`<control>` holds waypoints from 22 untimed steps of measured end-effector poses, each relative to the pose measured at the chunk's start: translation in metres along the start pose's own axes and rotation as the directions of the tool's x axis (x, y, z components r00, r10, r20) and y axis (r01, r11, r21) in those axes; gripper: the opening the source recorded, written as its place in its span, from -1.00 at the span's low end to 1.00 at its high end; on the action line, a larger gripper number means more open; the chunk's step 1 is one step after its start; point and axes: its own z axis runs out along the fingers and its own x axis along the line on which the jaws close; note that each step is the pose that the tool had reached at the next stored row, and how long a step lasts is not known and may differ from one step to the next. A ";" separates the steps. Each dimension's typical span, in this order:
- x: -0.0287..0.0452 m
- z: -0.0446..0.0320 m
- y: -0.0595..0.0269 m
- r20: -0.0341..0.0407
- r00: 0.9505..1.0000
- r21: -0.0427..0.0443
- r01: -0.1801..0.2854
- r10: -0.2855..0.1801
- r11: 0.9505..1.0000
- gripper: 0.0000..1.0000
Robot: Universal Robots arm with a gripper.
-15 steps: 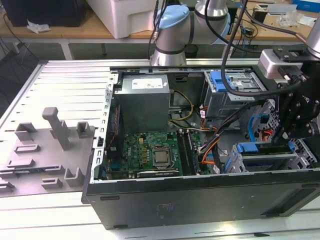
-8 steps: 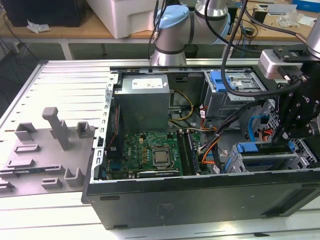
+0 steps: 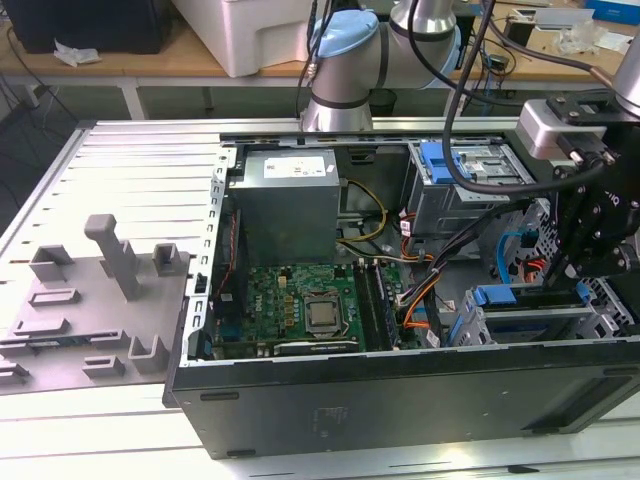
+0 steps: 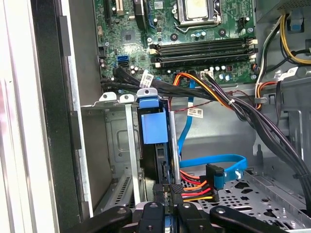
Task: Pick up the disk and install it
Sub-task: 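Insert the first disk wire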
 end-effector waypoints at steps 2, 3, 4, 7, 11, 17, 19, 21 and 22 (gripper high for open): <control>0.0000 0.0000 0.0000 0.000 1.000 0.000 0.007 -0.007 1.000 -0.67; 0.0000 0.0000 0.0000 0.000 1.000 0.000 0.010 -0.010 1.000 -0.67; 0.0000 0.0000 0.0000 0.000 1.000 0.001 0.013 -0.013 1.000 -0.67; 0.0000 0.0007 0.0000 0.001 1.000 0.001 0.019 -0.019 1.000 -0.67; -0.0002 0.0009 0.0001 0.001 1.000 0.001 0.019 -0.019 1.000 -0.67; -0.0028 0.0007 0.0003 0.001 1.000 0.001 0.019 -0.019 1.000 -0.67; -0.0029 0.0006 0.0002 0.001 1.000 0.001 0.019 -0.019 1.000 -0.67; -0.0029 0.0006 0.0002 0.001 1.000 0.001 0.021 -0.021 1.000 -0.67; -0.0029 0.0007 0.0002 0.001 1.000 0.001 0.021 -0.021 1.000 -0.67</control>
